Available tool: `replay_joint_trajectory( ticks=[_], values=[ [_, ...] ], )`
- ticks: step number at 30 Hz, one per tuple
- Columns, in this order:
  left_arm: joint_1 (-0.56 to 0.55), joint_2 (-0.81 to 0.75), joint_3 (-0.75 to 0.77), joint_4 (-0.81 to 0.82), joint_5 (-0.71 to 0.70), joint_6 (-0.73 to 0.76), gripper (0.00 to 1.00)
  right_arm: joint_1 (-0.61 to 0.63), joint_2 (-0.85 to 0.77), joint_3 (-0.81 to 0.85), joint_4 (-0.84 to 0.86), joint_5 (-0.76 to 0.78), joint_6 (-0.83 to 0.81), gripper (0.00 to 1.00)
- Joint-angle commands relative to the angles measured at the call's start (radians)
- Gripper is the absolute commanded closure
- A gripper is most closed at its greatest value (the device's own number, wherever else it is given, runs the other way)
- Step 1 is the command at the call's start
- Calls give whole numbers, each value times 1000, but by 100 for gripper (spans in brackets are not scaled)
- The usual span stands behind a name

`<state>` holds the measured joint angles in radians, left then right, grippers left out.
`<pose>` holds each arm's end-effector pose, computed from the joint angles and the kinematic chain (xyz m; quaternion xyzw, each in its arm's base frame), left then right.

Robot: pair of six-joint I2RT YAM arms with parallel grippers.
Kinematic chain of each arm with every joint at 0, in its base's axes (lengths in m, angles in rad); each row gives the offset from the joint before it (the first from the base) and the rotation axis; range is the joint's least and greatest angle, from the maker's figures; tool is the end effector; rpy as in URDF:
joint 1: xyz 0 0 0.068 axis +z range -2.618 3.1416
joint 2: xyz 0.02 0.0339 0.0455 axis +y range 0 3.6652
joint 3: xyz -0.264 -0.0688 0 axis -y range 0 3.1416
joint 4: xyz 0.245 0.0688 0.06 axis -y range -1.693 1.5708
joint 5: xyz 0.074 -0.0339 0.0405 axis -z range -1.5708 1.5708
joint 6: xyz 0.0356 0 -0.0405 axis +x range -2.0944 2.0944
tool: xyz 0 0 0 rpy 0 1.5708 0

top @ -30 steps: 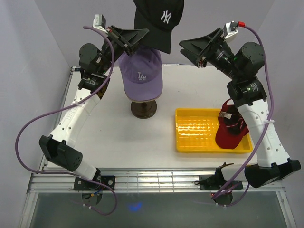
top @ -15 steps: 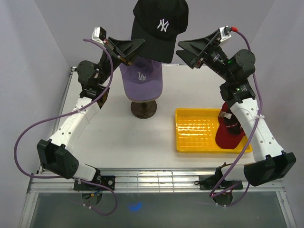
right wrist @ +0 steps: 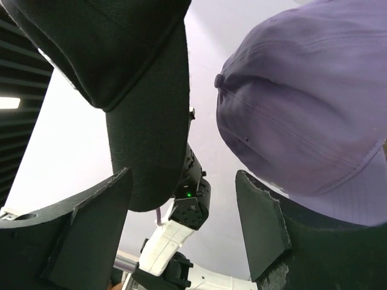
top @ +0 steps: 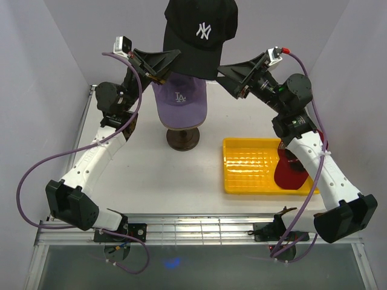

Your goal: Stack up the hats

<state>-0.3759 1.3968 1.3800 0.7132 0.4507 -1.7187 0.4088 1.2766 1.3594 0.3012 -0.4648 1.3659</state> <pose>0.2749 -0.1252 0.4974 -0.0982 0.4491 -0.8121 0.3595 0.2513 0.1262 0.4859 0.0811 0.5709 0.7069 0.4096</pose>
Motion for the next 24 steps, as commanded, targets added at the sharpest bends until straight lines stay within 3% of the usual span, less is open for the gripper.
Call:
replay_joint_trajectory(
  ticks=[1, 19, 24],
  values=[
    [-3, -56, 10, 54, -15, -12, 100, 7, -34, 4, 55, 25, -22, 26],
    [-3, -96, -64, 60, -17, 4, 100, 93, 46, 90, 111, 46, 42, 43],
    [-3, -111, -107, 60, -4, 8, 100, 101, 70, 125, 125, 35, 55, 54]
  ],
)
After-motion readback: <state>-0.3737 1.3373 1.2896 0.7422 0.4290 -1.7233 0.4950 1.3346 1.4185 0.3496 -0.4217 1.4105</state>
